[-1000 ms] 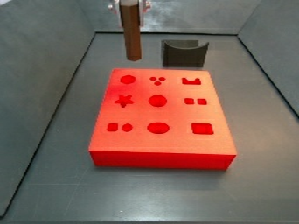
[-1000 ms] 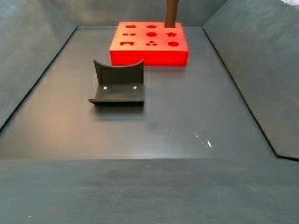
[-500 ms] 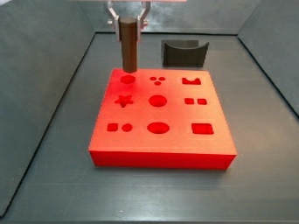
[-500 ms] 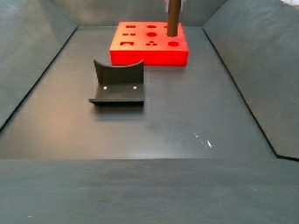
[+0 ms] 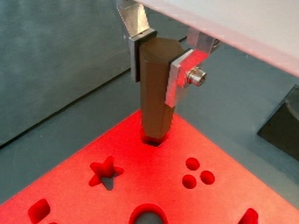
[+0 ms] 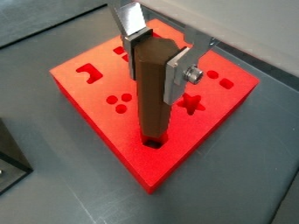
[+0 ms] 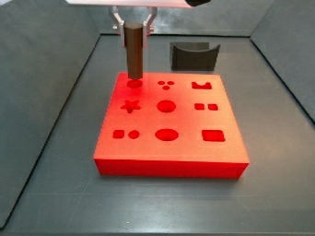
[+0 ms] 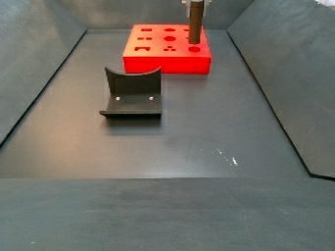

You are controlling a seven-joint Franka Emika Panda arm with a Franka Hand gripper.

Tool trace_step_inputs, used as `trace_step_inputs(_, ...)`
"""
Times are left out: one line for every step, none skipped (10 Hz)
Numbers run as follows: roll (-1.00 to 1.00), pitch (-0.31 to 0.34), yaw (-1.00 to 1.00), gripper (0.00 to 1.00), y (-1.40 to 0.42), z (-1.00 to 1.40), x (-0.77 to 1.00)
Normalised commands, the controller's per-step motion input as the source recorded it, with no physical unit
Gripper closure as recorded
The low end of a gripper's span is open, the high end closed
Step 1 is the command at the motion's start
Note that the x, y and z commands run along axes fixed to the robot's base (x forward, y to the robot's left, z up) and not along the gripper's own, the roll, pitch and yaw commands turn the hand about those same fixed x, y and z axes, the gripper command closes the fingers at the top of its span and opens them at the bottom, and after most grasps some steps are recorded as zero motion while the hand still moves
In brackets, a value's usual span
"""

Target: Insert the hexagon object.

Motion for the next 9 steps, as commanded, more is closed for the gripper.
trace_step_inputs(0.16, -0.124, 0.0, 1.0, 0.0, -0.21, 0.0)
trace_step_inputs(0.15, -0.111, 0.0, 1.0, 0.0, -0.23, 0.0)
trace_step_inputs(0.1, -0.13, 0.0, 1.0, 0.0, -0.29, 0.01)
trace_step_inputs(0.09, -0.143, 0.0, 1.0, 0.0, -0.3, 0.0)
trace_step_inputs(0.07, -0.11, 0.0, 1.0, 0.0, -0.4, 0.0)
trace_step_inputs(0.04, -0.139, 0.0, 1.0, 0.0, -0.37, 0.0)
trace_step_inputs(0.04, -0.131, 0.0, 1.0, 0.0, -0.33, 0.07)
trace_step_inputs(0.01, -0.126, 0.03, 1.0, 0.0, -0.24, 0.18)
trace_step_inputs(0.01, -0.141, 0.04, 1.0, 0.0, -0.2, 0.2)
